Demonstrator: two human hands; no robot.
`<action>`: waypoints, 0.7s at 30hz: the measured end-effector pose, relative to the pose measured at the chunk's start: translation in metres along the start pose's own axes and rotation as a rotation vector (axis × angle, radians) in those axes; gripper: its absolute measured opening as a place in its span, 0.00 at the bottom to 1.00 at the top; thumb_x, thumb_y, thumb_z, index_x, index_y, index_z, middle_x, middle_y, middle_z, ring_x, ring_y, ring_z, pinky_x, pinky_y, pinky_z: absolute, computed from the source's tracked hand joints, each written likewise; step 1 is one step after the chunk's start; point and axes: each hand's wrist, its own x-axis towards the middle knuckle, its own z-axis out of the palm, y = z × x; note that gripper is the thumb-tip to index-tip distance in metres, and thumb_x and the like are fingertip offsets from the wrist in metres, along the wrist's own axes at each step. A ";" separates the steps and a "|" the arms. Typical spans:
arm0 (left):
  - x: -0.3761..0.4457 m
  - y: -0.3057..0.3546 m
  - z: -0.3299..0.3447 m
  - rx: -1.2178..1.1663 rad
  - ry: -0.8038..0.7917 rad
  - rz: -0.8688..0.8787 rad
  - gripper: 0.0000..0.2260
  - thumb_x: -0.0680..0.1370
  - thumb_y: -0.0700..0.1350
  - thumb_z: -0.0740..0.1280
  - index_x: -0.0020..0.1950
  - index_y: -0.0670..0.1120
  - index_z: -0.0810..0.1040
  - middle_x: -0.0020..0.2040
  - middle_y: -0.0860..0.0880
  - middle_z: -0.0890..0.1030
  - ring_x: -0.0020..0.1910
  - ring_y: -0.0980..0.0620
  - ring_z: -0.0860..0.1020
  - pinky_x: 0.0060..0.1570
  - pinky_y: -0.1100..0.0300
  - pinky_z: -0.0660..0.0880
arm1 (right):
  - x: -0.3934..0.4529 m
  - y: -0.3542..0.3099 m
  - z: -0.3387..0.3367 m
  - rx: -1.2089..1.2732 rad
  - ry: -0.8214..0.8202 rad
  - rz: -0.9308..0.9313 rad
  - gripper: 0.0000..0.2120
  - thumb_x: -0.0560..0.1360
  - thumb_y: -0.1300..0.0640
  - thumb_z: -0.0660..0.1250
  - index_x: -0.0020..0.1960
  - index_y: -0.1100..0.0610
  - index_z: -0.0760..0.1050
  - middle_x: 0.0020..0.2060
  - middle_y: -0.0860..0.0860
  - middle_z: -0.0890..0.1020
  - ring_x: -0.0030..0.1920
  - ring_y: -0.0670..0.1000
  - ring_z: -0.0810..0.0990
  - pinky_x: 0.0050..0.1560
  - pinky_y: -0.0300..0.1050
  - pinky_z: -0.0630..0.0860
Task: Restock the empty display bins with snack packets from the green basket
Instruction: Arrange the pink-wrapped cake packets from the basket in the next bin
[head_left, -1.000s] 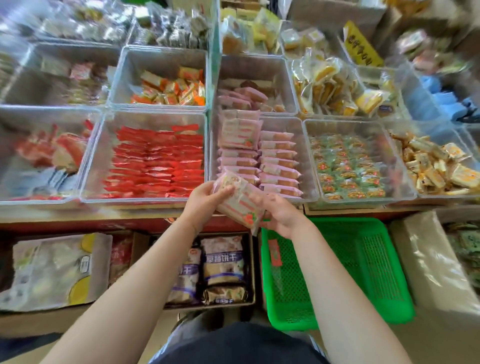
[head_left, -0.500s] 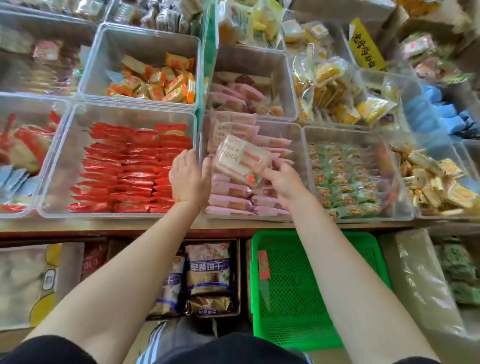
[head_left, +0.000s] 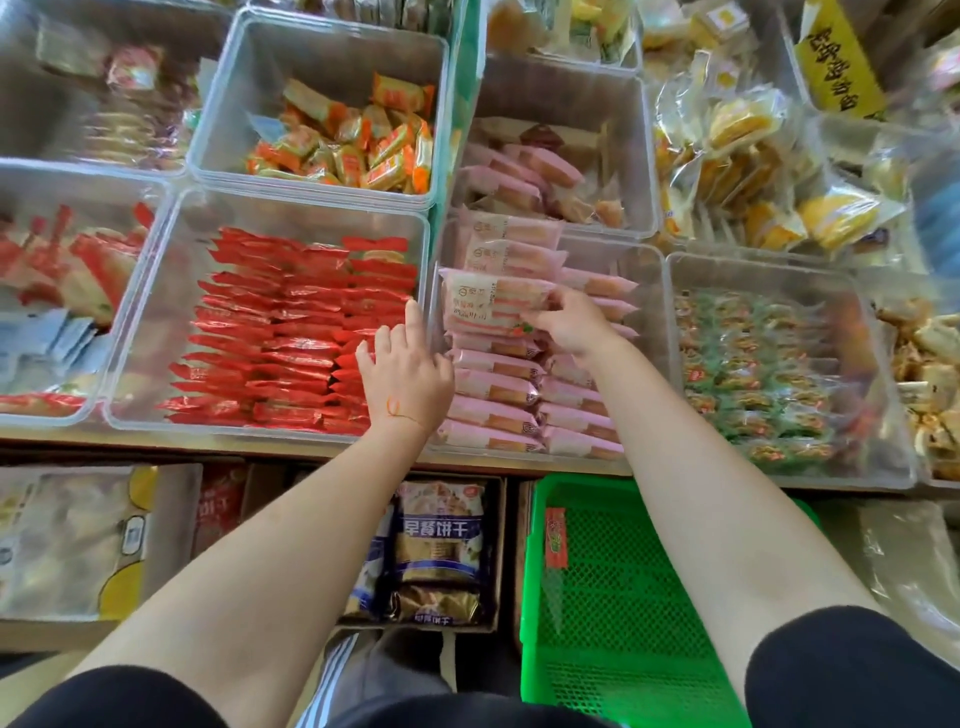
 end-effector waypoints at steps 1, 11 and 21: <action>0.000 0.000 0.000 -0.001 -0.002 -0.004 0.31 0.77 0.51 0.56 0.79 0.46 0.54 0.65 0.45 0.76 0.68 0.44 0.68 0.69 0.41 0.61 | 0.000 -0.003 0.001 -0.054 0.018 -0.007 0.18 0.76 0.58 0.71 0.65 0.57 0.75 0.59 0.52 0.81 0.58 0.53 0.79 0.63 0.52 0.76; -0.003 0.004 -0.006 0.015 -0.001 -0.021 0.32 0.76 0.51 0.57 0.79 0.44 0.55 0.62 0.43 0.77 0.65 0.42 0.70 0.67 0.41 0.63 | -0.039 -0.002 0.027 -0.692 0.687 -0.530 0.18 0.74 0.62 0.65 0.64 0.59 0.68 0.57 0.59 0.74 0.56 0.57 0.73 0.51 0.52 0.75; -0.003 0.006 -0.010 0.036 -0.024 -0.034 0.32 0.77 0.52 0.58 0.80 0.46 0.54 0.64 0.44 0.77 0.66 0.43 0.69 0.67 0.42 0.63 | -0.024 0.008 0.061 -1.144 0.152 -0.550 0.32 0.80 0.53 0.55 0.81 0.45 0.47 0.80 0.57 0.44 0.78 0.68 0.42 0.74 0.71 0.44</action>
